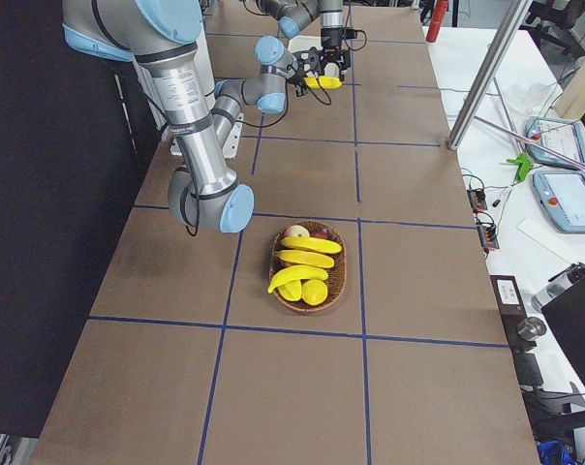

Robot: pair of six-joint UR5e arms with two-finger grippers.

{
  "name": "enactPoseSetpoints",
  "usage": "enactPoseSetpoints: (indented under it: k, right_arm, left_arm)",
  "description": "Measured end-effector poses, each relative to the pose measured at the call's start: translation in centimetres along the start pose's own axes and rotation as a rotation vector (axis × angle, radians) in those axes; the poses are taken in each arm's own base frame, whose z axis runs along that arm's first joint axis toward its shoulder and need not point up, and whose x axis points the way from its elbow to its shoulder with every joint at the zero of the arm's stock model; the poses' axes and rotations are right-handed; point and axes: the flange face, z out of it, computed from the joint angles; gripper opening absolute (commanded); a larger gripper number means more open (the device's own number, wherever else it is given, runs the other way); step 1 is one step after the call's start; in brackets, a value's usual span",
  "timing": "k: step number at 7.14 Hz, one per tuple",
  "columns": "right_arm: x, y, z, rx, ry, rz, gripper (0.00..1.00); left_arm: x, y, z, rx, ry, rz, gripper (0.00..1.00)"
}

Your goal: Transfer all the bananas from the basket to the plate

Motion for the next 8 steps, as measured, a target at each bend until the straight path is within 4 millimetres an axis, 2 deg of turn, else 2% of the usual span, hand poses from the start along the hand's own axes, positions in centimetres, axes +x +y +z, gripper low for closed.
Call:
enactPoseSetpoints:
  k: [1, 2, 3, 4, 5, 8]
  right_arm:
    - [0.0, 0.0, 0.0, 0.0, 0.0, -0.001, 0.2]
    - [0.0, 0.1, 0.1, -0.003, 0.001, -0.002, 0.26]
    - [0.0, 0.1, 0.0, -0.007, 0.0, -0.002, 0.26]
    - [-0.2, 0.1, -0.1, -0.009, -0.004, -0.002, 0.85]
    - [-0.2, 0.2, -0.1, -0.012, -0.006, -0.001, 0.99]
    - [0.0, -0.6, -0.6, -0.047, -0.016, 0.006, 0.99]
  left_arm:
    - [-0.1, 0.1, 0.3, -0.001, -0.002, -0.002, 0.0]
    - [-0.1, 0.0, 0.3, 0.001, 0.002, -0.004, 0.0]
    - [-0.1, 0.0, 0.2, -0.001, 0.009, -0.001, 0.0]
    - [-0.1, -0.1, 0.1, -0.002, 0.015, 0.001, 0.0]
    - [0.0, -0.2, 0.0, 0.0, 0.02, 0.002, 0.0]
    - [-0.3, -1.4, -0.3, 0.015, 0.02, -0.002, 0.0]
